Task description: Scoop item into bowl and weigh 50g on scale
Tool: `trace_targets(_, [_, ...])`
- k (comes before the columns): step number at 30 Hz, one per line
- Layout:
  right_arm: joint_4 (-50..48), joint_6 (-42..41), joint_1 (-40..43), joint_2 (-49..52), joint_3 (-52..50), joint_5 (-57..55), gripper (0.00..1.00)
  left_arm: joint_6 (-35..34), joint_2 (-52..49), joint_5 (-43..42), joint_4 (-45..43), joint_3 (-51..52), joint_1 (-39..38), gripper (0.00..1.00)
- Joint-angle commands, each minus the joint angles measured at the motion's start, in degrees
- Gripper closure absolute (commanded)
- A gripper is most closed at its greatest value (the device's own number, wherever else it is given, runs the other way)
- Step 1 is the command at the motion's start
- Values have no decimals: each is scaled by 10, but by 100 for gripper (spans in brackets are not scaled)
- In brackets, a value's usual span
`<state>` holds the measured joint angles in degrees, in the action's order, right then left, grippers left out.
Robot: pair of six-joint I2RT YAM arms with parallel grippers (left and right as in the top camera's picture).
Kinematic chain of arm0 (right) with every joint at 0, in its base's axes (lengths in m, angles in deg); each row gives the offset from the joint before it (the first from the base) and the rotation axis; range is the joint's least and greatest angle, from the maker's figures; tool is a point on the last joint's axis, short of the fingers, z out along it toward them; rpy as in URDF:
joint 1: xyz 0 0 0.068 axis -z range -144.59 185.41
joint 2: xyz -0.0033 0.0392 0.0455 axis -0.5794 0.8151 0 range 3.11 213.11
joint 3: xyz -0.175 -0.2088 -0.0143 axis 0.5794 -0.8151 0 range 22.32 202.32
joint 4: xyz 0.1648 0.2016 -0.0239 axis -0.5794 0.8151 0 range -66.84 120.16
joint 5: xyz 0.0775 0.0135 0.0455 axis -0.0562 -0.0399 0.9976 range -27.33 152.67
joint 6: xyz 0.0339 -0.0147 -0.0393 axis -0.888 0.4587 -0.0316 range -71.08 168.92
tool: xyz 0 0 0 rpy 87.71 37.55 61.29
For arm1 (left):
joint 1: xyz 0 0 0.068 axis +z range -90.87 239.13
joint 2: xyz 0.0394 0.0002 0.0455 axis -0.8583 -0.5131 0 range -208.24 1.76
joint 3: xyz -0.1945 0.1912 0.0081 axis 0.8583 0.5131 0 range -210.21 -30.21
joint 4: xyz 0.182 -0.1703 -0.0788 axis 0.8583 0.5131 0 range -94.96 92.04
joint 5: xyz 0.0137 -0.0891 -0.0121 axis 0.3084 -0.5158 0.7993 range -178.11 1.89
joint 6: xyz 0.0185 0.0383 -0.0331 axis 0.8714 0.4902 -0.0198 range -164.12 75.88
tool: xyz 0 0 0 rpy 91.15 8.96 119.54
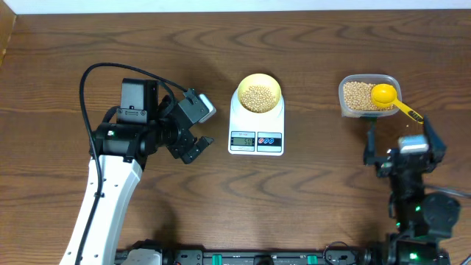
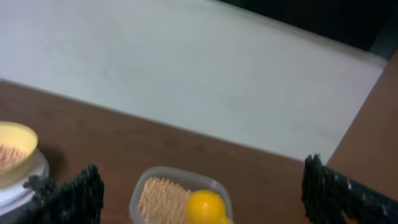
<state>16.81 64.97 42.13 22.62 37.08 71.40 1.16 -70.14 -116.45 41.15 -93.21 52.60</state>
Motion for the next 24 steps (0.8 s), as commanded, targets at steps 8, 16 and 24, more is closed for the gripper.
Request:
trace_targets(8, [-9,-8,-8,-137,-127,-6,1,8,0,-1,2,1,1,5])
trace_targets(16, [46,-8,-7,-192,-145,-2,1,8,0,-1,2,1,1,5])
trace_targets(24, [99,-27,-7,-192,-144,4,1,8,0,-1,2,1,1,5])
